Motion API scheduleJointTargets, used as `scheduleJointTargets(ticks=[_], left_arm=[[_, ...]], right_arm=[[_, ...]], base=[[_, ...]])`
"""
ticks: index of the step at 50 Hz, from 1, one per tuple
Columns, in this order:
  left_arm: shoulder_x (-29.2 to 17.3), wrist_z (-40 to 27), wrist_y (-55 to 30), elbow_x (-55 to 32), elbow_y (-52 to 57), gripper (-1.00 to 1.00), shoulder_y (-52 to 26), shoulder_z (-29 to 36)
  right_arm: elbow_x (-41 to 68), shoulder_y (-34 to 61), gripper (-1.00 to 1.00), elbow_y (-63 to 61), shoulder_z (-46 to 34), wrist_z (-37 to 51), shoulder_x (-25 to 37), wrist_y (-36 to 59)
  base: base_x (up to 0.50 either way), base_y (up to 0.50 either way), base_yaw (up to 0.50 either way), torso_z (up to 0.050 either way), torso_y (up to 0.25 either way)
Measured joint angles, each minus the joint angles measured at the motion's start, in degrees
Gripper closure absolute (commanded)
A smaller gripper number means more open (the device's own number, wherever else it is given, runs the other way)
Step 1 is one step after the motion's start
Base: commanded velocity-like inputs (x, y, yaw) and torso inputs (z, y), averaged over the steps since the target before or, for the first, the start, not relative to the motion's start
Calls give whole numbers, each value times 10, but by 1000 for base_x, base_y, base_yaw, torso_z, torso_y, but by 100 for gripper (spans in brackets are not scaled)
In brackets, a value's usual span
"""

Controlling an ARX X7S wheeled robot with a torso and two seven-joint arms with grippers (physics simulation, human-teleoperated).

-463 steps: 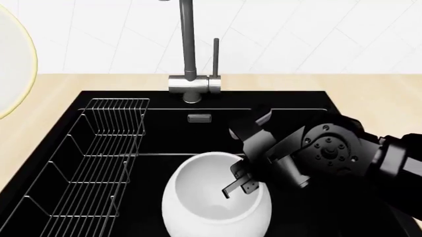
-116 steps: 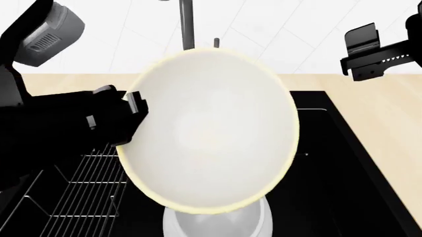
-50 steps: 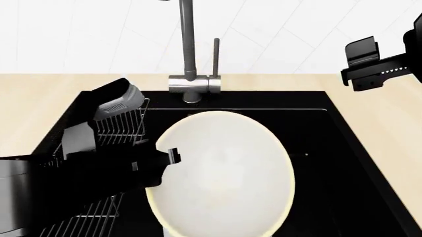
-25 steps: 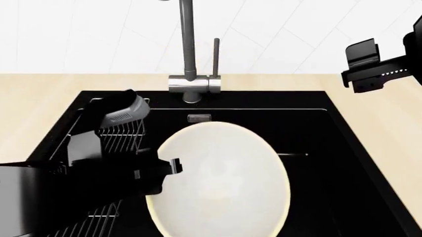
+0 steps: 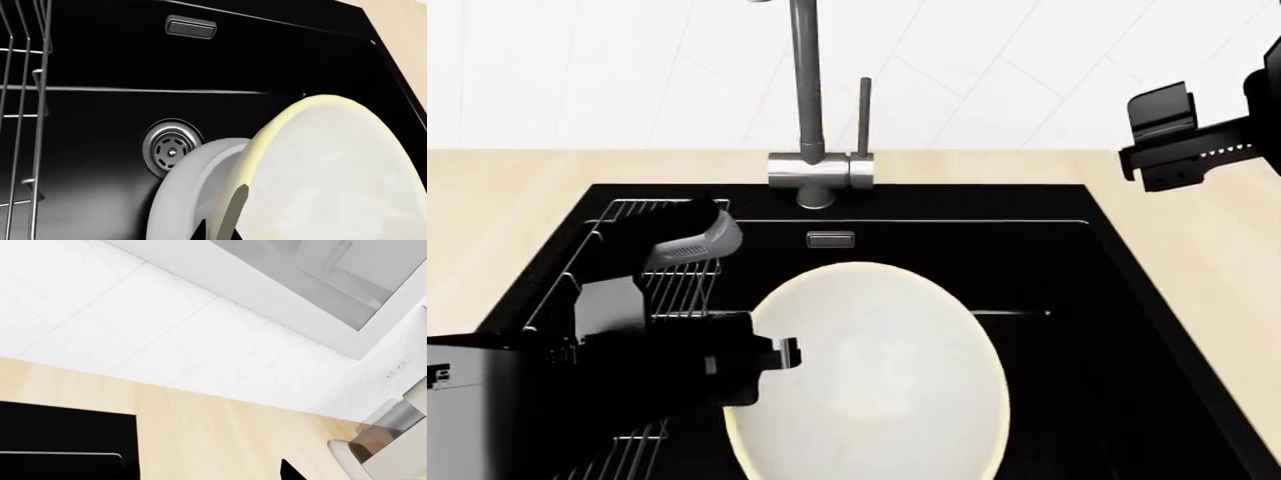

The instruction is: Stack the bowls in the sink.

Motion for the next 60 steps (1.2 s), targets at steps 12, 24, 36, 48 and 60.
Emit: scheduleJointTargets(ticks=[12, 24, 36, 48, 60], left_arm=[[2, 0, -7, 3, -2, 100, -3, 7], [4, -1, -12, 7, -4, -100, -9, 13], [6, -5, -20, 11, -5, -100, -19, 19], [4, -14, -27, 6, -7, -100, -39, 21], [-1, -42, -26, -34, -3, -100, -105, 4]], right_arm=[[-1, -1, -100, -1, -2, -2, 1, -1], [-1, -2, -100, -2, -4, -2, 2, -1], [-1, -3, -100, -5, -5, -2, 4, -2], [-1, -2, -100, -4, -6, -3, 5, -1], [3, 3, -100, -5, -4, 0, 8, 1]], base=[[0, 0, 0, 0, 0], [0, 0, 0, 0, 0], [0, 0, 0, 0, 0], [0, 0, 0, 0, 1], [0, 0, 0, 0, 0]])
